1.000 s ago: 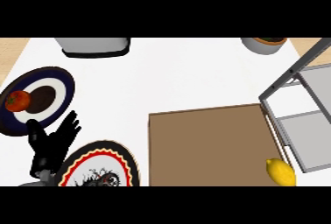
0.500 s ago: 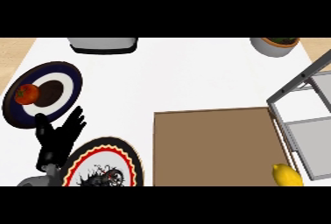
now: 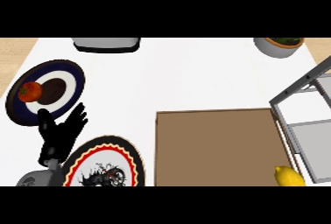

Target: Pick the squash from the tray and place it in the tiered shelf

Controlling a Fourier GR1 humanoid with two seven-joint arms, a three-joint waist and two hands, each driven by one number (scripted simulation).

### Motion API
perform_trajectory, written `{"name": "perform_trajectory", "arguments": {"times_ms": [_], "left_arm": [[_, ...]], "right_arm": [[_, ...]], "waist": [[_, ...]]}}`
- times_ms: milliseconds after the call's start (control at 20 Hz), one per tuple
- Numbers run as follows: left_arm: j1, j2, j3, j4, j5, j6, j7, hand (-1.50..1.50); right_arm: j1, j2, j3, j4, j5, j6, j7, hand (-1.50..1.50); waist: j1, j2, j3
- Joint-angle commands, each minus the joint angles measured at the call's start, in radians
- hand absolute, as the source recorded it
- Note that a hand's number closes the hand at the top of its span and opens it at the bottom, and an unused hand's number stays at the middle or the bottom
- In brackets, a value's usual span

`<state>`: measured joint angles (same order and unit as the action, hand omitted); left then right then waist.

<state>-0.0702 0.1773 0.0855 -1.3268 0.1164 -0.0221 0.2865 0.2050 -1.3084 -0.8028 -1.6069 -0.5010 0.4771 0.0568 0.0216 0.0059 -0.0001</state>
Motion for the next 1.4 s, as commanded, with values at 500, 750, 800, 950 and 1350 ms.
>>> {"name": "perform_trajectory", "arguments": {"times_ms": [500,750,800,950,1350], "left_arm": [[-0.041,-0.019,0.003,0.047,-0.021,0.008,0.005,0.0],[0.035,-0.013,-0.005,-0.051,-0.012,-0.009,0.025,0.0],[-0.04,-0.025,0.017,0.063,-0.019,0.007,-0.023,0.0],[0.026,-0.029,-0.009,-0.037,-0.024,0.005,0.025,0.0],[-0.005,0.003,0.036,-0.015,-0.007,-0.014,0.017,0.0]], "right_arm": [[-0.386,0.028,0.431,0.217,0.265,-0.134,-0.127,1.5],[-0.515,0.102,0.51,0.333,0.362,-0.165,-0.191,1.5],[-0.52,0.105,0.494,0.373,0.348,-0.106,-0.246,1.5],[-0.574,0.11,0.487,0.357,0.351,-0.068,-0.199,1.5],[-0.657,0.105,0.529,0.496,0.526,-0.06,-0.326,1.5]], "waist": [[0.002,0.0,0.0],[0.005,-0.002,0.0],[-0.005,-0.001,0.0],[-0.01,-0.005,0.0],[-0.007,-0.002,0.0]]}}
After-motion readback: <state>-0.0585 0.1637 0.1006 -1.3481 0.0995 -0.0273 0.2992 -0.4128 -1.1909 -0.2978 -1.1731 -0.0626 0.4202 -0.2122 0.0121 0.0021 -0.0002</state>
